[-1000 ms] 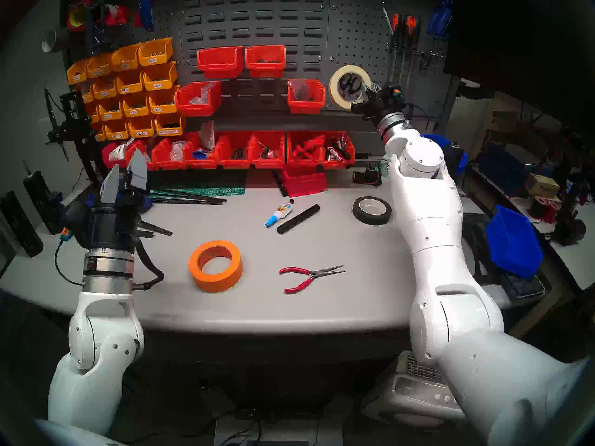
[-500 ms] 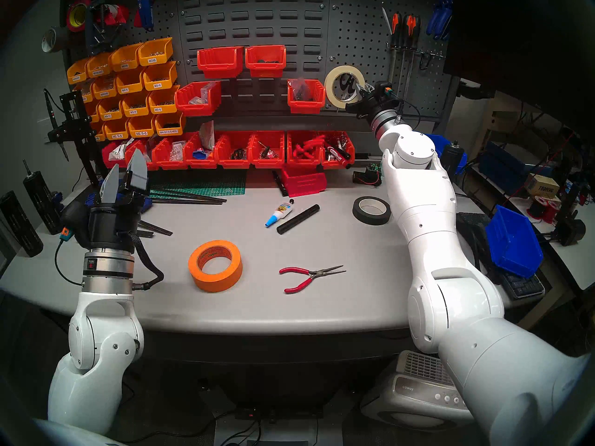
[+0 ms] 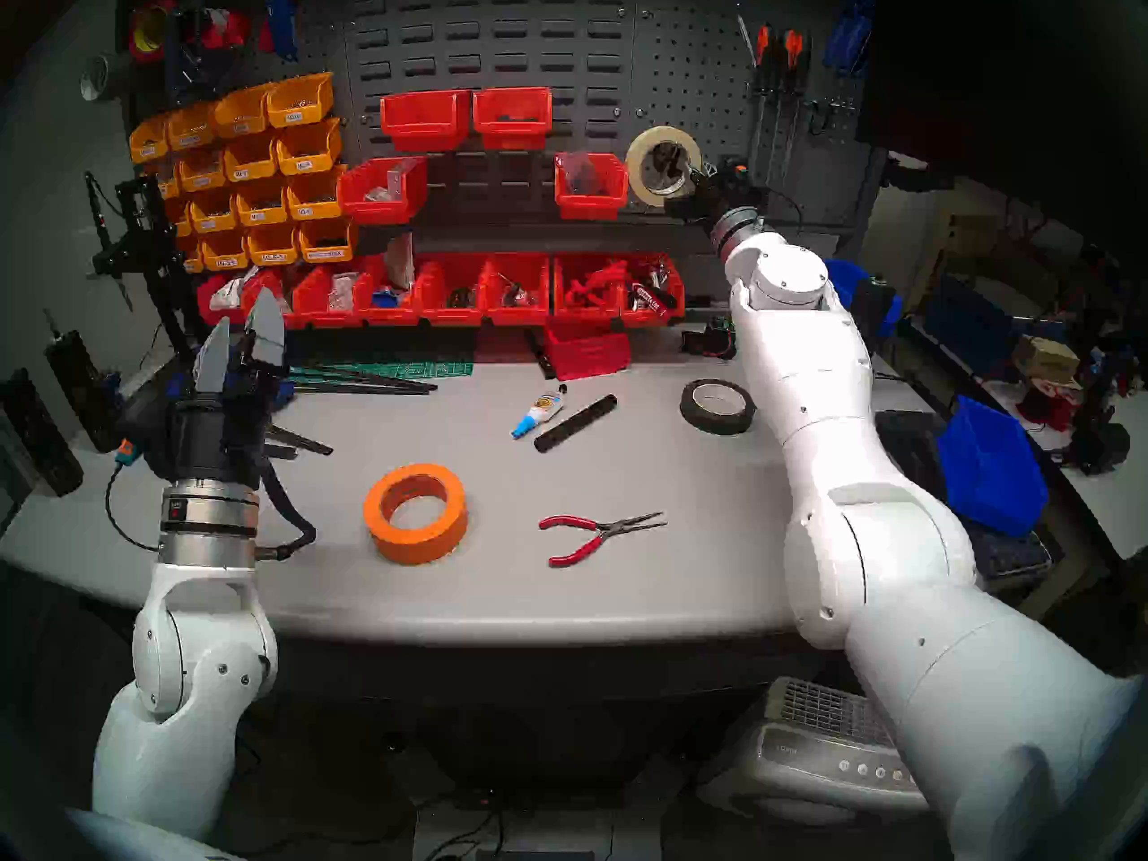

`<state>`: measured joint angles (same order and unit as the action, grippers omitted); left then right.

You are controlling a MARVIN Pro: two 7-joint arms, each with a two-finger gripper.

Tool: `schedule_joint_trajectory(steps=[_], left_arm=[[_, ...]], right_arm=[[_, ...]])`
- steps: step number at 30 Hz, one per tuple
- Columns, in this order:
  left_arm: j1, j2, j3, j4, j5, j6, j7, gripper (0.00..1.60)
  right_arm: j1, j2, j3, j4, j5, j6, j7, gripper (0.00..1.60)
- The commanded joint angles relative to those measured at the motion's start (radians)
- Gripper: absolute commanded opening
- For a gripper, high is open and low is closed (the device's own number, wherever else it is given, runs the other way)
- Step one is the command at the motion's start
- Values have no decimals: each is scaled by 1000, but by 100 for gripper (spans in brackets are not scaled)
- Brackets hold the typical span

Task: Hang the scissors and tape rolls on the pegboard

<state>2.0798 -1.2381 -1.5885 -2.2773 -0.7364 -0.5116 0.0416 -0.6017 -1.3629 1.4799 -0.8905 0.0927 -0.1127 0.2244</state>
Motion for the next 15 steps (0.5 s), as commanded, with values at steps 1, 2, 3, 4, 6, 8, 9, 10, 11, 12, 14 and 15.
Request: schedule_joint_trajectory(steps=[1, 2, 3, 4, 6, 8, 9, 10, 11, 12, 14, 15], left_arm=[[-10, -2, -2, -31, -1, -10, -4, 160], [-10, -2, -2, -31, -1, -10, -4, 160], [-10, -2, -2, -31, -1, -10, -4, 160], [-10, -2, -2, -31, -1, -10, -4, 160], [-10, -2, -2, -31, -1, -10, -4, 160], [-10, -2, -2, -32, -1, -10, -4, 160], [-10, -2, -2, -32, -1, -10, -4, 160], [-10, -2, -2, -32, -1, -10, -4, 160], [-10, -2, -2, -32, -1, -10, -4, 160], [-10, -2, -2, -32, -1, -10, -4, 160], [-10, -2, -2, -32, -1, -10, -4, 160], [-10, -2, -2, -32, -1, -10, -4, 160]], right_arm=[[83, 10, 0, 4, -12, -40, -2, 0], [82, 10, 0, 3, -11, -43, -1, 0], [81, 11, -3, 1, -14, -47, 0, 0], [80, 11, -3, 0, -15, -51, -1, 8], [76, 11, -3, -6, -14, -56, 1, 135], [72, 16, -5, -12, -19, -54, 2, 160], [68, 18, -5, -16, -22, -57, -3, 160], [67, 20, -4, -19, -23, -57, -3, 160], [64, 22, -5, -23, -24, -56, -1, 160], [61, 23, -4, -27, -24, -57, -1, 160], [45, 28, -2, -47, -26, -56, -1, 160], [37, 30, -1, -56, -25, -56, -1, 160]])
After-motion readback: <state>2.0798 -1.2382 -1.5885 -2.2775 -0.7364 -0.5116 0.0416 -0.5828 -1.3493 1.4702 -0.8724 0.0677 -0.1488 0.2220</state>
